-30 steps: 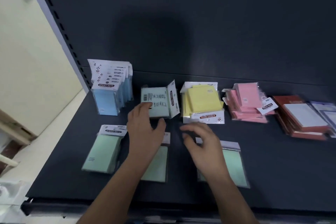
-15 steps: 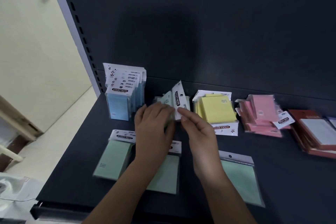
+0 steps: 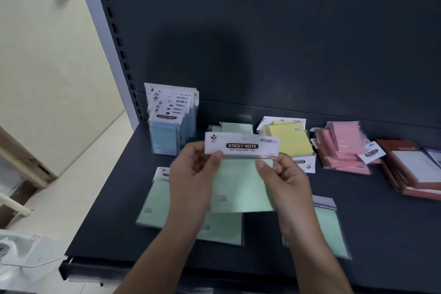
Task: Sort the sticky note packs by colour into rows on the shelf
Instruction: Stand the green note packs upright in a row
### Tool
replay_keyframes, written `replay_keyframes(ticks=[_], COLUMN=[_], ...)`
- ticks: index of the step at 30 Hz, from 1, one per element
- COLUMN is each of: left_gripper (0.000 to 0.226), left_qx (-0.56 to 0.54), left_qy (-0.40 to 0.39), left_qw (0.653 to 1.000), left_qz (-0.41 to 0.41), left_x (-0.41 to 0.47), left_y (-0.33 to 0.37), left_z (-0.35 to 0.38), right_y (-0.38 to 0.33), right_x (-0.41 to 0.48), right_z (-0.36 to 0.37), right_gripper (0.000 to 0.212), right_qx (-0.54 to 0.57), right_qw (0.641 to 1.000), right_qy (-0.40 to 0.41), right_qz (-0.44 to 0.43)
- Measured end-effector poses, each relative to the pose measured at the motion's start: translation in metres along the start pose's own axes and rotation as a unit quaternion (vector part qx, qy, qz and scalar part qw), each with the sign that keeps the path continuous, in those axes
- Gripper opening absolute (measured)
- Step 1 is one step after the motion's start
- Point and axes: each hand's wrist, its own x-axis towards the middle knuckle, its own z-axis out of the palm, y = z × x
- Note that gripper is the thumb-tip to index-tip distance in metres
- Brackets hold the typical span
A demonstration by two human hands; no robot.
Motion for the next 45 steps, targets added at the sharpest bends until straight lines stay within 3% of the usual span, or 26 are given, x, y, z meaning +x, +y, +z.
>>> replay_keyframes(ticks=[3, 5, 6, 11, 17, 20, 23, 26, 28, 30, 34, 36, 41, 42, 45], left_gripper=[0.031, 0.036, 0.036, 0.027, 0.028, 0.032, 0.036, 0.035, 0.032, 0.032, 0.042, 0.052, 0.063, 0.066, 0.066], left_qx=[0.039, 0.096, 0.124, 0.215, 0.333, 0.391, 0.392, 0.355, 0.326, 0.300, 0.300, 0.319, 0.347, 0.345, 0.290], left_qy=[-0.061, -0.115, -0.143, -0.247, -0.285, -0.300, -0.317, -0.299, -0.265, -0.209, -0.101, -0.106, -0.151, -0.149, -0.133], left_qw=[0.997, 0.989, 0.982, 0.945, 0.896, 0.863, 0.860, 0.883, 0.903, 0.925, 0.944, 0.941, 0.925, 0.926, 0.946], left_qz=[-0.015, -0.011, -0.007, -0.010, 0.070, 0.109, 0.075, 0.071, 0.087, 0.107, 0.094, 0.040, -0.021, -0.027, -0.059], left_x=[-0.009, -0.018, -0.023, -0.044, -0.057, -0.056, -0.055, -0.051, -0.042, -0.027, 0.012, 0.030, 0.054, 0.057, 0.058], left_y=[-0.019, -0.029, -0.034, -0.061, -0.076, -0.079, -0.080, -0.076, -0.069, -0.061, -0.049, -0.046, -0.044, -0.046, -0.046], left_z=[0.015, 0.027, 0.034, 0.062, 0.071, 0.069, 0.068, 0.066, 0.062, 0.056, 0.040, 0.033, 0.026, 0.026, 0.026], right_y=[0.006, 0.005, 0.003, 0.002, 0.018, 0.025, 0.022, 0.013, 0.005, 0.000, -0.001, 0.005, 0.013, 0.015, 0.017], right_x=[-0.003, -0.009, -0.012, -0.023, -0.026, -0.023, -0.021, -0.020, -0.019, -0.015, 0.001, 0.015, 0.048, 0.053, 0.060], right_z=[-0.027, -0.049, -0.059, -0.103, -0.127, -0.129, -0.125, -0.115, -0.101, -0.081, -0.028, -0.007, 0.032, 0.036, 0.041], right_gripper=[0.026, 0.015, 0.007, 0.012, 0.022, 0.030, 0.040, 0.046, 0.039, 0.027, 0.024, 0.028, 0.081, 0.083, 0.060], right_qx=[0.001, -0.030, -0.055, -0.256, -0.446, -0.489, -0.509, -0.528, -0.507, -0.441, -0.211, -0.183, -0.259, -0.272, -0.252], right_qw=[0.997, 0.992, 0.988, 0.941, 0.874, 0.852, 0.841, 0.831, 0.844, 0.883, 0.976, 0.981, 0.962, 0.960, 0.967], right_qy=[0.072, 0.119, 0.140, 0.219, 0.188, 0.175, 0.169, 0.176, 0.162, 0.108, -0.020, -0.057, -0.071, -0.060, -0.024], right_qz=[0.030, 0.037, 0.037, 0.033, 0.046, 0.063, 0.068, 0.024, -0.065, -0.115, -0.043, 0.005, 0.037, 0.036, 0.041])
